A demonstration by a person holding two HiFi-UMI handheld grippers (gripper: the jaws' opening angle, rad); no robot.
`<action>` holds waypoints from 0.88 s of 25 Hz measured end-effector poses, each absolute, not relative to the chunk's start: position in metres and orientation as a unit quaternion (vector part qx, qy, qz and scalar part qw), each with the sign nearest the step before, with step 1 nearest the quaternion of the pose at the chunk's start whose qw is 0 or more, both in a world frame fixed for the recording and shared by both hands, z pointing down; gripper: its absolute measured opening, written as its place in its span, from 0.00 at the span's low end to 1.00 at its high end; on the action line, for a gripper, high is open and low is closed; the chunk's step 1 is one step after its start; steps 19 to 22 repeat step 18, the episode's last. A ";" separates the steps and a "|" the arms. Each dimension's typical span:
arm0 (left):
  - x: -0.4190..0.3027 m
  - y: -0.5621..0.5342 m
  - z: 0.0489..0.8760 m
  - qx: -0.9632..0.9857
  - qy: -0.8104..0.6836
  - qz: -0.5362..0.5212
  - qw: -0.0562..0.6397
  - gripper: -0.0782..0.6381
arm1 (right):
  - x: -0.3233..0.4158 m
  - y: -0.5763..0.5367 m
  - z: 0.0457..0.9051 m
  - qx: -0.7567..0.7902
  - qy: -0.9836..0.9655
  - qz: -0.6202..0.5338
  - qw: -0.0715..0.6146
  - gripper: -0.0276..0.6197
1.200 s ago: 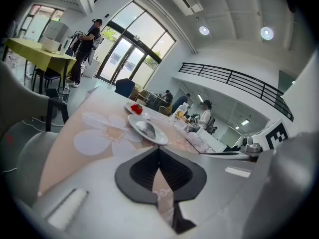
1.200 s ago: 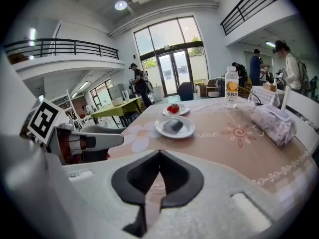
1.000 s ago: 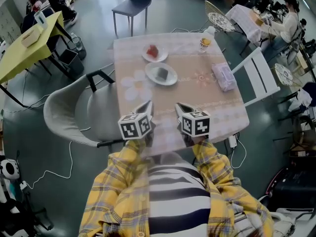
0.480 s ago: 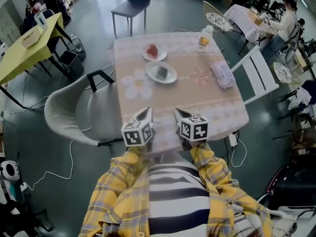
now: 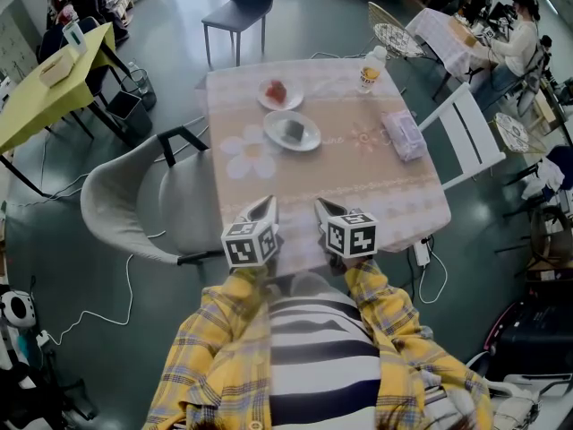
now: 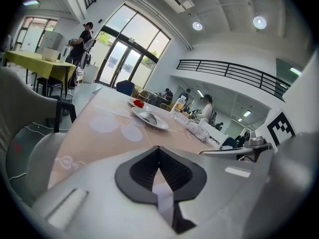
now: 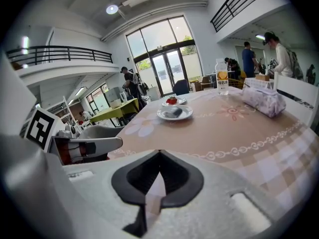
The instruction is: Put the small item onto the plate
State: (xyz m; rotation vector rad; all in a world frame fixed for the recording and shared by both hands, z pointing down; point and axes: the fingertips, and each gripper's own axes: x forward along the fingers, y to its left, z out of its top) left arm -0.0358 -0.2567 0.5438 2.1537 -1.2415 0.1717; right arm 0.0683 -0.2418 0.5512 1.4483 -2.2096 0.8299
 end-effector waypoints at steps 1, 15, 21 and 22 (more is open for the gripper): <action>-0.036 -0.256 0.544 0.819 -0.472 0.065 0.320 0.10 | 0.068 -0.242 0.551 0.514 -0.784 0.294 0.185 0.04; -0.035 -0.255 0.546 0.814 -0.476 0.065 0.327 0.10 | 0.065 -0.242 0.550 0.504 -0.790 0.300 0.182 0.04; -0.034 -0.254 0.546 0.815 -0.476 0.065 0.325 0.10 | 0.066 -0.242 0.550 0.504 -0.790 0.302 0.179 0.04; -0.034 -0.254 0.546 0.815 -0.476 0.065 0.325 0.10 | 0.066 -0.242 0.550 0.504 -0.790 0.302 0.179 0.04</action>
